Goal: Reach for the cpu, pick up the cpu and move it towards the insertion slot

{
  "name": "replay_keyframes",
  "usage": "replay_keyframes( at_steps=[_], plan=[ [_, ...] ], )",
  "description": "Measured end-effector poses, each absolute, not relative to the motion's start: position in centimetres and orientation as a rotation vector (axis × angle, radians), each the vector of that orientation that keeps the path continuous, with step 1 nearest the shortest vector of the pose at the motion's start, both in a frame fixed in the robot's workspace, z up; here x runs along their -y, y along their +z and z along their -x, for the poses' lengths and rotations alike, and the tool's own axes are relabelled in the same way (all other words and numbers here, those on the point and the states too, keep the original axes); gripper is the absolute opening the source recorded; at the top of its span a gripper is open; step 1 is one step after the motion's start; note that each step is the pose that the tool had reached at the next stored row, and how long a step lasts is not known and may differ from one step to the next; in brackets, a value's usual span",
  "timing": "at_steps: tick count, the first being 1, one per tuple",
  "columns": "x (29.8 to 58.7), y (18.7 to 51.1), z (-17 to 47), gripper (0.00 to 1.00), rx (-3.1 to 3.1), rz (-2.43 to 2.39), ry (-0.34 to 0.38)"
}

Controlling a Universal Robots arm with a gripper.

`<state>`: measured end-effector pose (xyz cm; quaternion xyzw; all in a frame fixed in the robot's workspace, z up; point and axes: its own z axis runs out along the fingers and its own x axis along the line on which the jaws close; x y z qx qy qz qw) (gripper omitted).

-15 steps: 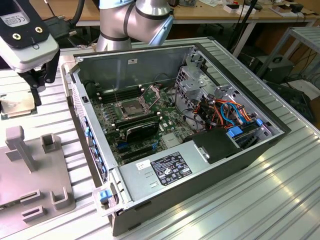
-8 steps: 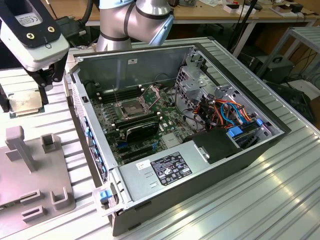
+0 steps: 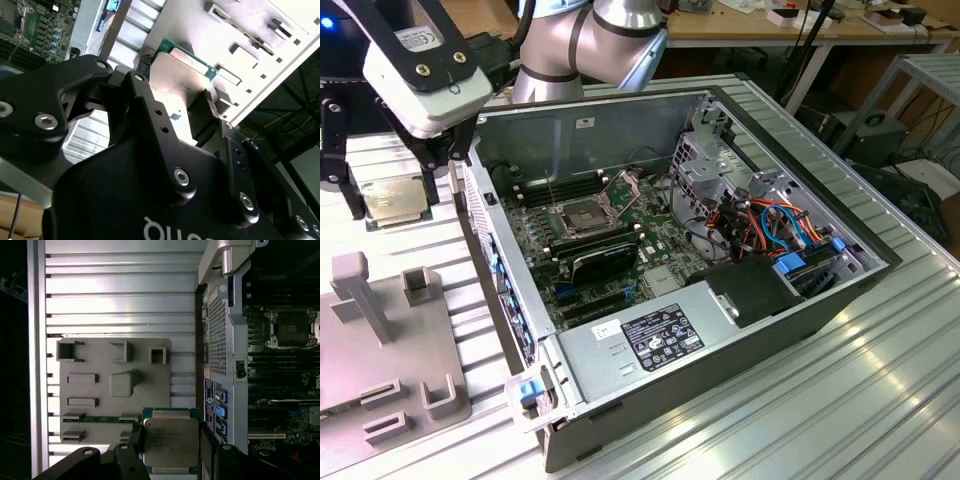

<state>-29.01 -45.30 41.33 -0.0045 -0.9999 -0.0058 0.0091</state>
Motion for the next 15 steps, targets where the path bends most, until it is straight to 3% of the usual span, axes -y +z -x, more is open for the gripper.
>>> replay_keyframes(
  at_steps=[15],
  plan=[
    [45.3,41.3,25.3,0.55,3.123,0.014,-0.018]
  ],
)
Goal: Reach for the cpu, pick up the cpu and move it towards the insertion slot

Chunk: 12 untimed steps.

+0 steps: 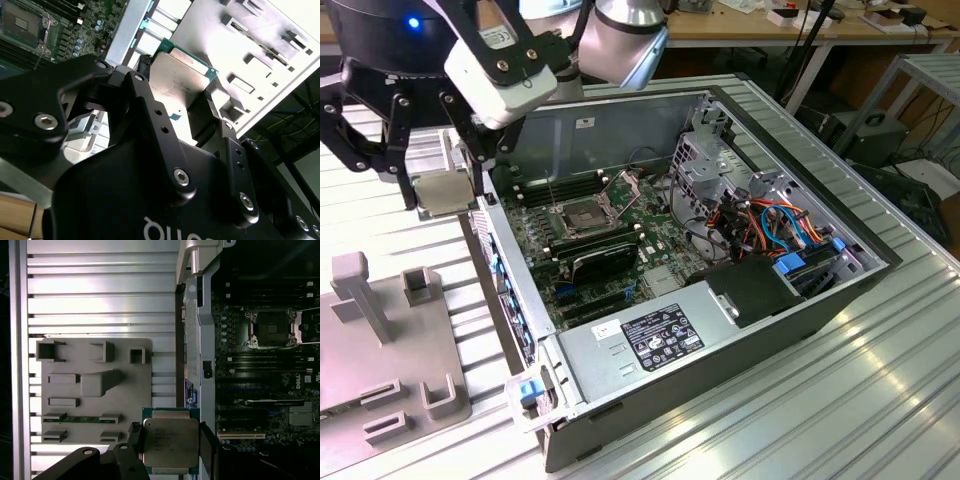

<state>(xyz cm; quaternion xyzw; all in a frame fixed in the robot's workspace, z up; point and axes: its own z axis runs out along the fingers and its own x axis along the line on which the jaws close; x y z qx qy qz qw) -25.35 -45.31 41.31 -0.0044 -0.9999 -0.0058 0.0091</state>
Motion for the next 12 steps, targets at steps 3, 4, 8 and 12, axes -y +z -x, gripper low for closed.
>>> replay_keyframes(
  at_steps=[3,4,8,12],
  plan=[
    [45.3,41.3,24.8,0.55,3.123,0.014,-0.018],
    [45.3,41.3,24.6,0.55,3.123,0.014,-0.018],
    [45.3,41.3,23.9,0.55,3.123,0.014,-0.018],
    [45.3,41.3,23.0,0.55,3.123,0.014,-0.018]
  ],
)
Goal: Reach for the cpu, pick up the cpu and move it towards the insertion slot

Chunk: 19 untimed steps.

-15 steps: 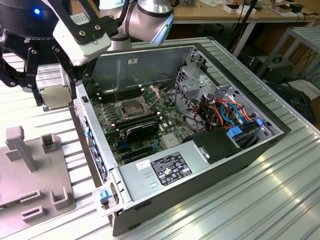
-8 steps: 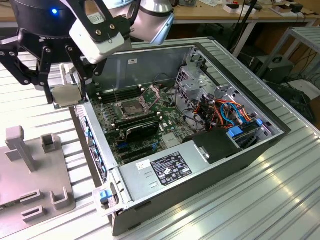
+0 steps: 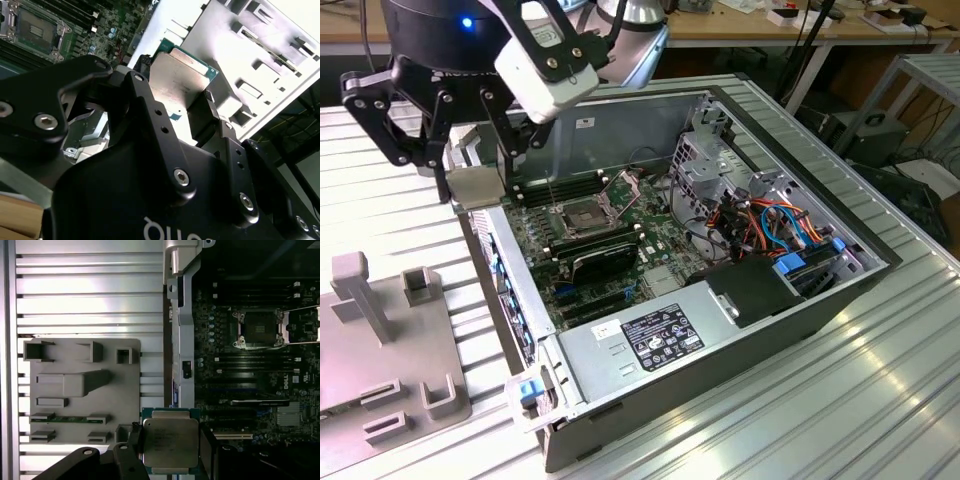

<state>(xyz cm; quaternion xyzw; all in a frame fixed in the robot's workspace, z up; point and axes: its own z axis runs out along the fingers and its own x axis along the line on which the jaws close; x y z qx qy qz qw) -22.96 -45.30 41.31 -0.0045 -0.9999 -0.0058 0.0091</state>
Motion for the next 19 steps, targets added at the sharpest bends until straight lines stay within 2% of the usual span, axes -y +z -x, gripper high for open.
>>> replay_keyframes(
  at_steps=[7,8,10,19],
  plan=[
    [45.3,41.3,21.3,0.55,3.123,0.014,-0.018],
    [44.9,41.3,20.3,0.55,3.123,0.014,-0.018],
    [42.3,41.3,19.8,0.55,3.123,0.014,-0.018],
    [41.0,41.0,18.3,0.55,3.123,0.014,-0.017]
  ],
)
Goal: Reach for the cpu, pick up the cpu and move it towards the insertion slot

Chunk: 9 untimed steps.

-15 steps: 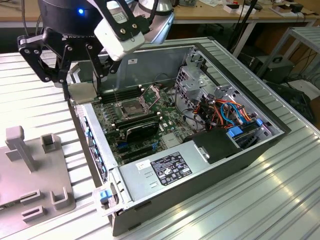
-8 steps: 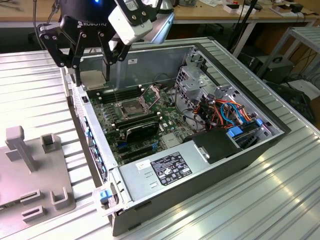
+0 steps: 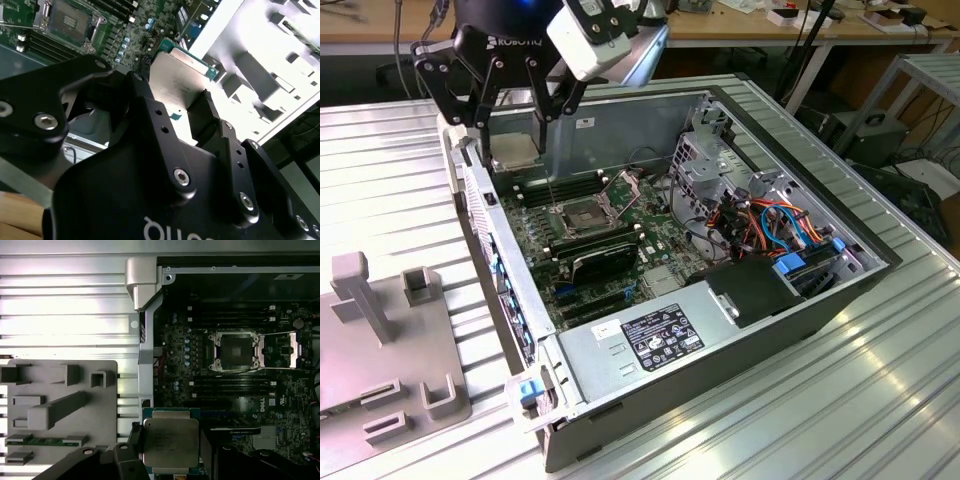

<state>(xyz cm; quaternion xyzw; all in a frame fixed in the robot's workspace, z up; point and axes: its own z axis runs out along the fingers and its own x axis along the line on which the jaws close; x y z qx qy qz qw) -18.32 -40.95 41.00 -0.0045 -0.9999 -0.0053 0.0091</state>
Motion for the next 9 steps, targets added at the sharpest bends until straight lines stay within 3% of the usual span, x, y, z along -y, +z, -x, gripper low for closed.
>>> replay_keyframes(
  at_steps=[9],
  plan=[
    [40.7,40.9,15.4,0.55,3.123,0.014,-0.015]
  ],
)
